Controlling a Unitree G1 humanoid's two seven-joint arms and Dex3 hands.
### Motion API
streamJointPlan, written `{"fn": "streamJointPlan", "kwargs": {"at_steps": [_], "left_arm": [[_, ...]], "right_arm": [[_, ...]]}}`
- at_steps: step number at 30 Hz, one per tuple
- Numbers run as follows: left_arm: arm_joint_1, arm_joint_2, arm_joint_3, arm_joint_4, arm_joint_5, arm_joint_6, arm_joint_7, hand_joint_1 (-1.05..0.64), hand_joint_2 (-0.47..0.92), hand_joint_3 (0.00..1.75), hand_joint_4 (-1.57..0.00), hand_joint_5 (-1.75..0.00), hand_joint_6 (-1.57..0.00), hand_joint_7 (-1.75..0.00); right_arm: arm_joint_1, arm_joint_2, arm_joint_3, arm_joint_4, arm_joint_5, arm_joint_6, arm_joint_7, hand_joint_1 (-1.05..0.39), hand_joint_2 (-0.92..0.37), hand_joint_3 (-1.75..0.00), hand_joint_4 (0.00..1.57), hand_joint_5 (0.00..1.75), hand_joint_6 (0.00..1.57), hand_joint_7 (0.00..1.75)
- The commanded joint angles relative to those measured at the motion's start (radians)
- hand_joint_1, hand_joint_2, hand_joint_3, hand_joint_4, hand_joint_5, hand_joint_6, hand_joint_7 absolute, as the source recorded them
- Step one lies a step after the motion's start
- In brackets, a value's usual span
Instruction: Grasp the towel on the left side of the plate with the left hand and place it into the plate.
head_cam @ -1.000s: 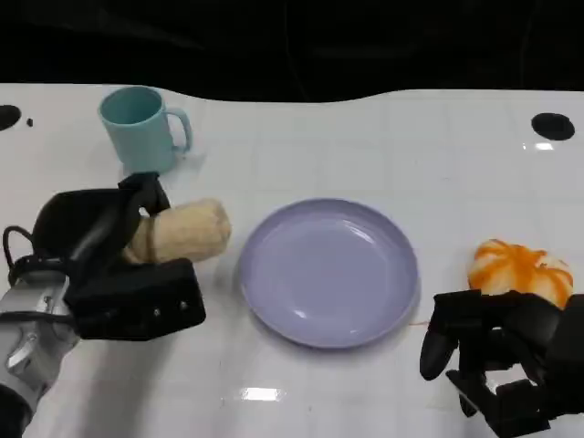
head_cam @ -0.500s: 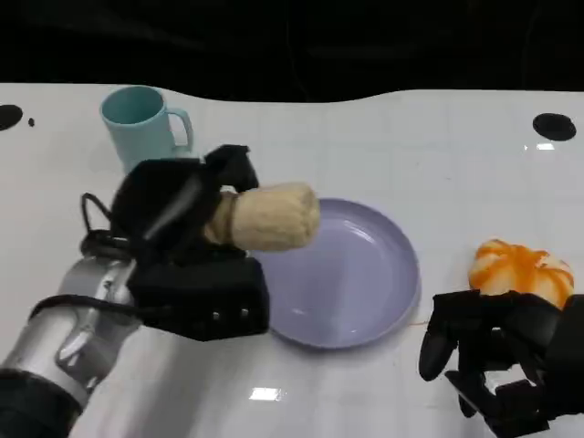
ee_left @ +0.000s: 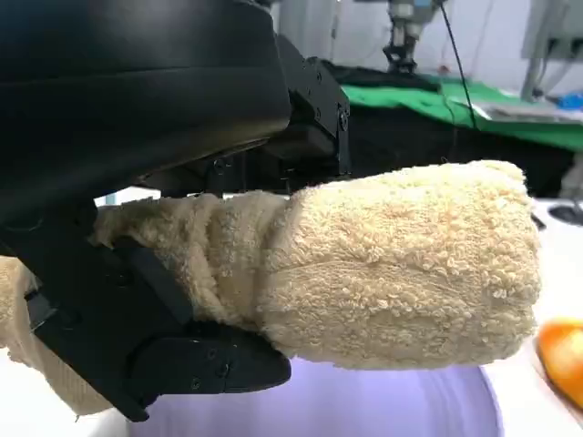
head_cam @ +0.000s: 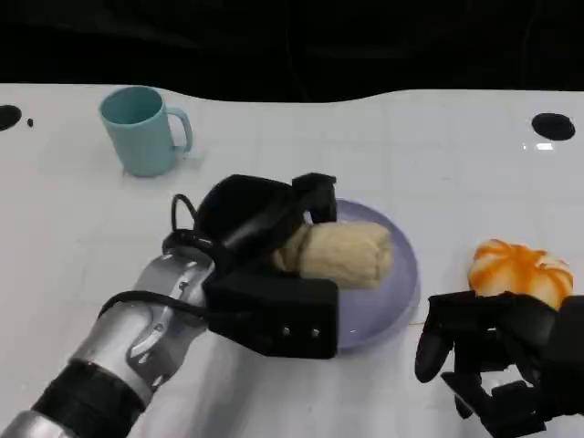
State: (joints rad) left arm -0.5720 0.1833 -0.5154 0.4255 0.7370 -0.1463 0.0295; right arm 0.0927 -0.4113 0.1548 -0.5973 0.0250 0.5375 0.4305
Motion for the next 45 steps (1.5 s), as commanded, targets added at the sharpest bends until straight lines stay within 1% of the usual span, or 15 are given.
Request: {"fn": "streamJointPlan", "kwargs": {"at_steps": [1, 3, 5, 6, 7, 9, 12, 18, 24, 29, 33, 39, 40, 43, 45], "left_arm": [[-0.009, -0.001, -0.007, 0.012, -0.01, 0.017, -0.06, -0.23, 0.72, 0.39, -0.75, -1.61, -0.92, -0.75], [-0.005, 0.008, -0.012, 0.008, -0.008, 0.005, -0.077, -0.27, 0.86, 0.14, -0.7, -1.24, -0.91, -0.35], [-0.003, 0.018, -0.022, -0.007, 0.005, 0.02, -0.113, -0.31, 0.91, 0.11, -0.6, -0.92, -0.78, -0.13], [-0.003, 0.022, -0.028, -0.013, 0.014, 0.029, -0.129, -0.32, 0.91, 0.11, -0.58, -0.82, -0.74, -0.08], [-0.003, 0.026, -0.033, -0.017, 0.022, 0.038, -0.142, -0.34, 0.92, 0.1, -0.51, -0.61, -0.63, -0.03], [0.0, 0.03, -0.039, -0.022, 0.033, 0.049, -0.155, -0.39, 0.92, 0.08, -0.39, -0.4, -0.48, -0.01], [0.005, 0.034, -0.044, -0.034, 0.051, 0.069, -0.161, -0.47, 0.92, 0.08, -0.3, -0.31, -0.35, 0.0], [0.011, 0.043, -0.031, -0.065, 0.058, 0.099, -0.162, -0.55, 0.92, 0.07, -0.22, -0.27, -0.27, 0.0], [0.022, 0.086, -0.016, -0.124, 0.051, 0.105, -0.186, -0.6, 0.92, 0.07, -0.19, -0.28, -0.26, 0.0], [0.054, 0.123, 0.051, -0.23, -0.041, 0.144, -0.31, -0.61, 0.92, 0.13, -0.2, -0.32, -0.29, -0.02], [0.101, 0.121, 0.155, -0.347, -0.204, 0.242, -0.441, -0.52, 0.92, 0.19, -0.29, -0.38, -0.4, -0.06], [0.202, 0.122, 0.279, -0.519, -0.375, 0.349, -0.5, -0.39, 0.92, 0.22, -0.7, -0.61, -0.67, -0.16], [0.231, 0.114, 0.307, -0.545, -0.413, 0.353, -0.493, -0.38, 0.92, 0.23, -0.73, -0.62, -0.69, -0.16], [0.314, 0.054, 0.398, -0.64, -0.541, 0.442, -0.467, -0.28, 0.92, 0.22, -0.73, -0.9, -0.88, -0.17], [0.361, 0.021, 0.444, -0.71, -0.62, 0.526, -0.464, -0.29, 0.92, 0.25, -0.73, -0.95, -0.92, -0.18]], "right_arm": [[-0.003, -0.008, -0.001, -0.012, 0.001, 0.007, -0.001, 0.03, -0.57, -1.09, 0.69, 1.68, 0.69, 1.42], [-0.002, -0.008, -0.002, -0.01, 0.002, 0.003, 0.0, 0.03, -0.57, -1.09, 0.7, 1.68, 0.69, 1.42], [-0.002, -0.009, -0.003, -0.01, 0.001, 0.003, 0.0, 0.03, -0.57, -1.1, 0.7, 1.68, 0.69, 1.42], [-0.002, -0.01, -0.002, -0.012, -0.001, 0.005, 0.0, 0.03, -0.56, -1.1, 0.7, 1.68, 0.69, 1.42], [-0.003, -0.012, -0.001, -0.012, -0.002, 0.006, 0.0, 0.03, -0.56, -1.1, 0.7, 1.68, 0.69, 1.42], [-0.004, -0.012, -0.001, -0.013, -0.002, 0.011, 0.001, 0.03, -0.56, -1.11, 0.7, 1.68, 0.69, 1.42], [-0.002, -0.011, -0.003, -0.015, 0.001, 0.014, 0.001, 0.03, -0.56, -1.1, 0.7, 1.68, 0.69, 1.42], [-0.005, -0.013, 0.001, -0.014, -0.003, 0.015, 0.001, 0.04, -0.57, -1.09, 0.7, 1.69, 0.69, 1.42], [-0.006, -0.012, 0.0, -0.012, -0.003, 0.013, -0.001, 0.04, -0.57, -1.09, 0.7, 1.7, 0.69, 1.43], [-0.007, -0.01, -0.003, -0.011, 0.001, 0.015, -0.002, 0.04, -0.57, -1.1, 0.7, 1.7, 0.69, 1.43], [-0.008, -0.01, -0.006, -0.013, 0.004, 0.017, 0.0, 0.05, -0.57, -1.09, 0.69, 1.69, 0.69, 1.43], [-0.013, -0.012, -0.005, -0.01, 0.003, 0.022, 0.001, 0.05, -0.58, -1.08, 0.69, 1.68, 0.68, 1.43], [-0.013, -0.011, -0.005, -0.01, 0.004, 0.024, 0.001, 0.05, -0.58, -1.08, 0.69, 1.69, 0.68, 1.43], [-0.014, -0.011, -0.006, -0.011, 0.006, 0.03, 0.001, 0.04, -0.58, -1.08, 0.69, 1.69, 0.68, 1.43], [-0.013, -0.011, -0.006, -0.011, 0.007, 0.028, 0.002, 0.04, -0.58, -1.07, 0.69, 1.7, 0.68, 1.43]]}}
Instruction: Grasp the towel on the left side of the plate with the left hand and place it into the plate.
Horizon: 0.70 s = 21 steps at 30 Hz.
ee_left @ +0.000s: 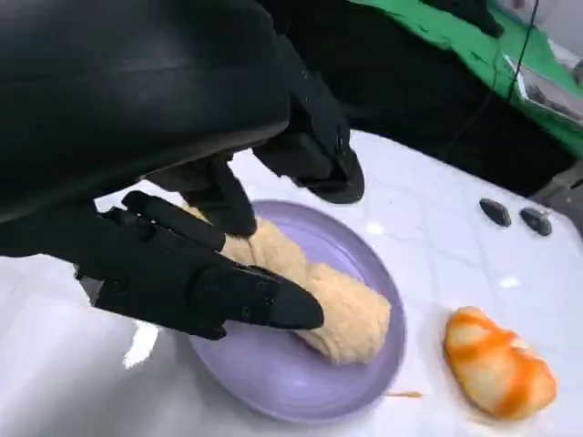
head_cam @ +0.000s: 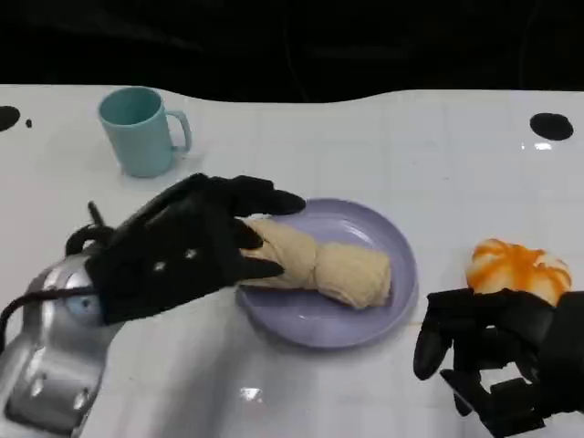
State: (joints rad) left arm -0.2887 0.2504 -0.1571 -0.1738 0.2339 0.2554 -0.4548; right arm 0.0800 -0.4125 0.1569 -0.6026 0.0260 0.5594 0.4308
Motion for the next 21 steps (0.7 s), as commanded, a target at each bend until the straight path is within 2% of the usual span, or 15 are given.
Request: {"fn": "streamJointPlan", "kwargs": {"at_steps": [1, 4, 5, 6, 7, 8, 10, 11, 14, 21], "left_arm": [[0.1, -0.058, 0.105, -0.149, -0.15, 0.168, 0.023, -0.29, 0.92, 0.26, -0.74, -0.96, -0.94, -0.18], [0.155, -0.094, 0.161, -0.261, -0.243, 0.332, 0.042, -0.28, 0.92, 0.27, -0.77, -1.02, -0.99, -0.22], [0.17, -0.118, 0.19, -0.302, -0.288, 0.411, 0.057, -0.24, 0.87, 0.37, -0.78, -1.1, -1.0, -0.27], [0.179, -0.138, 0.215, -0.335, -0.326, 0.478, 0.071, -0.19, 0.73, 0.67, -0.78, -1.21, -0.98, -0.44], [0.187, -0.164, 0.25, -0.369, -0.376, 0.552, 0.084, -0.17, 0.64, 0.84, -0.79, -1.26, -0.95, -0.57], [0.19, -0.177, 0.272, -0.39, -0.411, 0.603, 0.095, -0.14, 0.57, 1.02, -0.79, -1.36, -0.91, -0.78], [0.202, -0.198, 0.317, -0.435, -0.481, 0.69, 0.11, -0.13, 0.53, 1.12, -0.78, -1.42, -0.86, -0.93], [0.213, -0.205, 0.341, -0.458, -0.518, 0.729, 0.113, -0.12, 0.55, 1.2, -0.77, -1.55, -0.83, -1.13], [0.234, -0.203, 0.385, -0.495, -0.595, 0.802, 0.122, -0.13, 0.58, 1.23, -0.75, -1.7, -0.76, -1.4], [0.243, -0.197, 0.438, -0.465, -0.681, 0.905, 0.169, -0.14, 0.64, 1.15, -0.74, -1.75, -0.67, -1.63]], "right_arm": [[0.0, -0.01, -0.007, -0.005, 0.004, 0.003, 0.001, 0.04, -0.58, -1.07, 0.69, 1.7, 0.68, 1.43], [0.0, -0.01, -0.005, 0.0, 0.003, -0.008, 0.002, 0.04, -0.58, -1.07, 0.69, 1.7, 0.69, 1.44], [0.0, -0.011, -0.004, 0.001, 0.002, -0.007, 0.002, 0.04, -0.58, -1.08, 0.69, 1.7, 0.69, 1.44], [-0.001, -0.012, -0.004, 0.001, 0.001, -0.007, 0.002, 0.04, -0.58, -1.08, 0.69, 1.69, 0.69, 1.44], [0.0, -0.011, -0.005, 0.003, 0.002, -0.009, 0.002, 0.04, -0.58, -1.08, 0.69, 1.69, 0.69, 1.43], [0.0, -0.011, -0.006, 0.004, 0.003, -0.011, 0.002, 0.05, -0.58, -1.08, 0.69, 1.69, 0.69, 1.43], [0.0, -0.01, -0.008, 0.006, 0.005, -0.012, 0.003, 0.05, -0.58, -1.08, 0.7, 1.68, 0.69, 1.43], [0.0, -0.01, -0.009, 0.007, 0.006, -0.011, 0.003, 0.05, -0.58, -1.08, 0.7, 1.68, 0.69, 1.43], [0.001, -0.013, -0.009, 0.01, 0.004, -0.016, 0.005, 0.04, -0.58, -1.08, 0.7, 1.68, 0.69, 1.42], [0.025, -0.019, -0.015, 0.006, 0.003, -0.036, 0.006, 0.05, -0.58, -1.08, 0.7, 1.68, 0.69, 1.41]]}}
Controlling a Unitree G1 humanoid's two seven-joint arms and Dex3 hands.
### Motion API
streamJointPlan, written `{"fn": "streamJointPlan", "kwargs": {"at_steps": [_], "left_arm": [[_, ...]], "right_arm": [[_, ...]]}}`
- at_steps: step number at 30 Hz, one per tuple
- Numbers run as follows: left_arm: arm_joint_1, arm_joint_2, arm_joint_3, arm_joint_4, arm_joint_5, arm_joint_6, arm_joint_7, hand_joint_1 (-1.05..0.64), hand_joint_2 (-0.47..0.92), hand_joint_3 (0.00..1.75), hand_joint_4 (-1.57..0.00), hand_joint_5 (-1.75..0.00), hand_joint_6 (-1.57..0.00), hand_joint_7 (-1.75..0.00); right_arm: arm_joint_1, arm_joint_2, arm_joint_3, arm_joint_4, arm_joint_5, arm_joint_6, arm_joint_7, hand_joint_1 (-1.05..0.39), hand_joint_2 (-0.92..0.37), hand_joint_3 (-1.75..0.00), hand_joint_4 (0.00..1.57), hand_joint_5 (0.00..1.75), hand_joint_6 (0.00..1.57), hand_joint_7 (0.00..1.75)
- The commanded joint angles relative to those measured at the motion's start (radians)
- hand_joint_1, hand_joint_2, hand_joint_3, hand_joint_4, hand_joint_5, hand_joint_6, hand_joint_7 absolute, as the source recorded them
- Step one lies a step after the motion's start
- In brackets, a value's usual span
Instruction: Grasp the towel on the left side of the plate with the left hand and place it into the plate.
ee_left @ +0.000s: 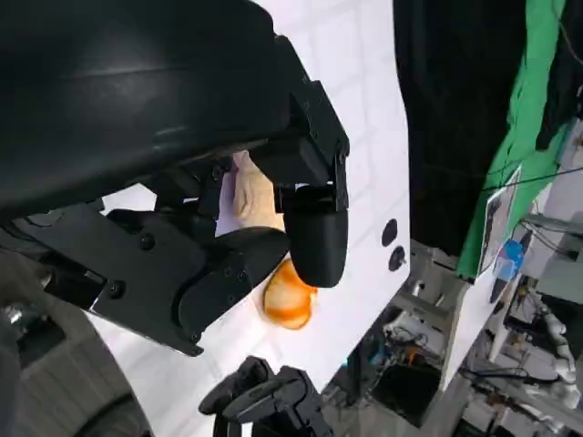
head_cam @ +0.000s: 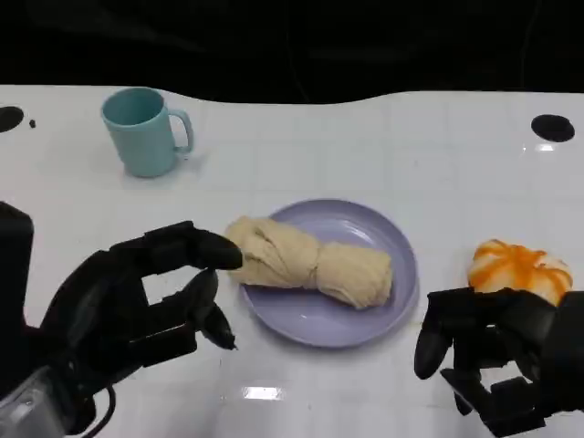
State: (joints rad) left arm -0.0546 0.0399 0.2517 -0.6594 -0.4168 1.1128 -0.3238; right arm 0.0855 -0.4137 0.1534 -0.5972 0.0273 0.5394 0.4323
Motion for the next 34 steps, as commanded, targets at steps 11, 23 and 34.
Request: {"fn": "streamJointPlan", "kwargs": {"at_steps": [11, 23, 34], "left_arm": [[-0.023, 0.033, 0.038, 0.1, -0.063, 0.101, 0.103, -0.1, 0.66, 1.11, -0.7, -1.75, -0.62, -1.69], [-0.033, 0.055, 0.01, 0.134, -0.063, 0.091, 0.127, -0.1, 0.67, 1.06, -0.71, -1.75, -0.64, -1.65], [-0.032, 0.068, -0.018, 0.132, -0.052, 0.079, 0.141, -0.09, 0.66, 1.07, -0.74, -1.75, -0.64, -1.67]], "right_arm": [[0.034, -0.014, -0.021, 0.015, -0.001, -0.054, 0.0, 0.06, -0.58, -1.07, 0.71, 1.69, 0.7, 1.41], [0.034, -0.013, -0.028, 0.025, -0.002, -0.059, -0.002, 0.06, -0.59, -1.07, 0.69, 1.68, 0.69, 1.41], [0.027, -0.012, -0.026, 0.023, -0.004, -0.05, -0.005, 0.06, -0.58, -1.08, 0.69, 1.69, 0.7, 1.43]]}}
